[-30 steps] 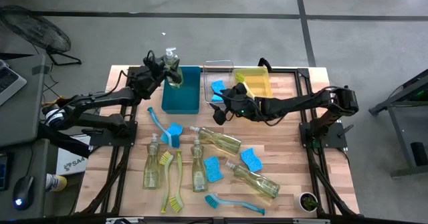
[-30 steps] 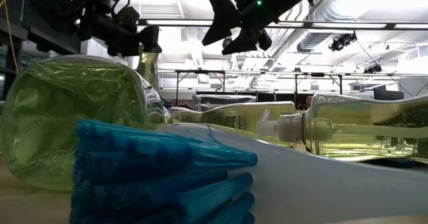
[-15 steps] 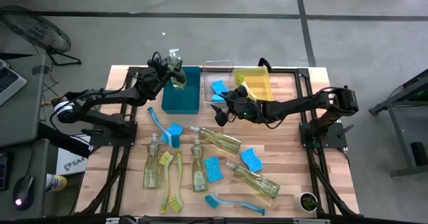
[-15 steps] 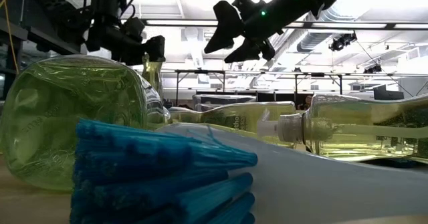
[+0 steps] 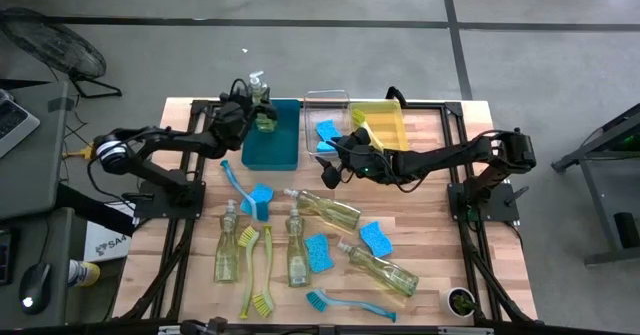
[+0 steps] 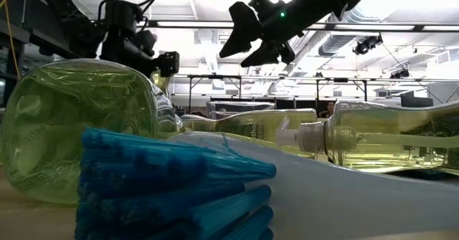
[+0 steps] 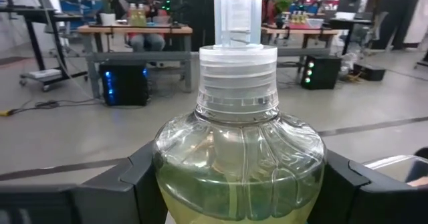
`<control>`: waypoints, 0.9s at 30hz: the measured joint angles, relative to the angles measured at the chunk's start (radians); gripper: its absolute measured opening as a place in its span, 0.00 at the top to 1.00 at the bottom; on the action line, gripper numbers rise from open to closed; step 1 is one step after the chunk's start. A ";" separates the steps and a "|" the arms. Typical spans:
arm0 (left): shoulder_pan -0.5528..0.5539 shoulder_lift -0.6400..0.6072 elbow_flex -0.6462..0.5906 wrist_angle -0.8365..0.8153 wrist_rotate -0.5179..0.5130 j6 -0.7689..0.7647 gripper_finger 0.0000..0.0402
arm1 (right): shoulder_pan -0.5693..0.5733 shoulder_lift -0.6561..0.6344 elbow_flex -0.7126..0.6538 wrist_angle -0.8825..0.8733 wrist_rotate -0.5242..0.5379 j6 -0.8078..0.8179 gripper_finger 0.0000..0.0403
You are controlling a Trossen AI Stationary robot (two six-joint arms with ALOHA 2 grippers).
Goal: Pick & Place Kitchen Sink Supplies
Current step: Put the dishwashing liquid into the blue bin
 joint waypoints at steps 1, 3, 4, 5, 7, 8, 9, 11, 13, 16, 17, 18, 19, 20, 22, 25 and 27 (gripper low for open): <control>0.000 0.007 0.000 0.003 -0.008 0.001 0.39 | 0.000 0.000 0.000 0.000 0.000 0.000 0.12; 0.000 0.024 0.000 0.003 -0.015 0.008 0.39 | 0.000 0.000 0.000 0.000 -0.001 0.000 0.12; 0.000 0.032 0.000 0.007 -0.018 0.019 0.39 | 0.000 0.000 0.000 0.000 -0.002 0.000 0.12; 0.000 0.040 0.000 0.020 -0.022 0.032 0.39 | 0.000 0.000 0.000 0.000 -0.005 -0.002 0.12; 0.000 0.050 0.000 0.051 -0.034 0.052 0.39 | 0.000 0.000 0.000 0.000 -0.005 -0.008 0.12; 0.000 0.053 0.001 0.066 -0.041 0.060 0.39 | 0.000 0.000 0.000 0.000 -0.005 -0.008 0.12; 0.000 0.055 0.002 0.071 -0.043 0.068 0.39 | 0.000 0.000 0.000 0.000 -0.006 -0.008 0.12; 0.000 0.059 0.002 0.069 -0.046 0.077 0.39 | 0.000 0.000 0.000 0.000 -0.006 -0.008 0.12; 0.000 0.060 0.002 0.062 -0.047 0.080 0.39 | 0.000 0.000 0.000 0.000 -0.006 -0.008 0.12; 0.000 0.060 0.002 0.065 -0.062 0.083 0.39 | 0.000 0.000 0.000 0.000 -0.006 -0.008 0.12; 0.000 0.060 0.002 0.062 -0.067 0.086 0.39 | 0.000 0.000 0.000 0.000 -0.006 -0.008 0.12; 0.001 0.060 0.002 0.056 -0.071 0.087 0.39 | 0.000 0.000 0.000 0.000 -0.007 -0.008 0.12; 0.008 0.060 0.002 0.049 -0.071 0.087 0.39 | 0.000 0.000 0.001 -0.001 -0.008 -0.008 0.12; 0.014 0.060 0.002 0.042 -0.064 0.085 0.39 | 0.000 0.000 0.001 -0.001 -0.010 -0.008 0.12; 0.024 0.060 0.002 0.023 -0.059 0.072 0.39 | 0.000 0.000 0.001 -0.001 -0.014 -0.008 0.12; 0.044 0.060 0.002 -0.008 -0.050 0.033 0.39 | 0.000 0.000 0.001 -0.001 -0.015 -0.008 0.12; 0.059 0.059 0.002 -0.014 -0.023 0.017 0.39 | 0.000 0.000 0.001 -0.001 -0.017 -0.008 0.12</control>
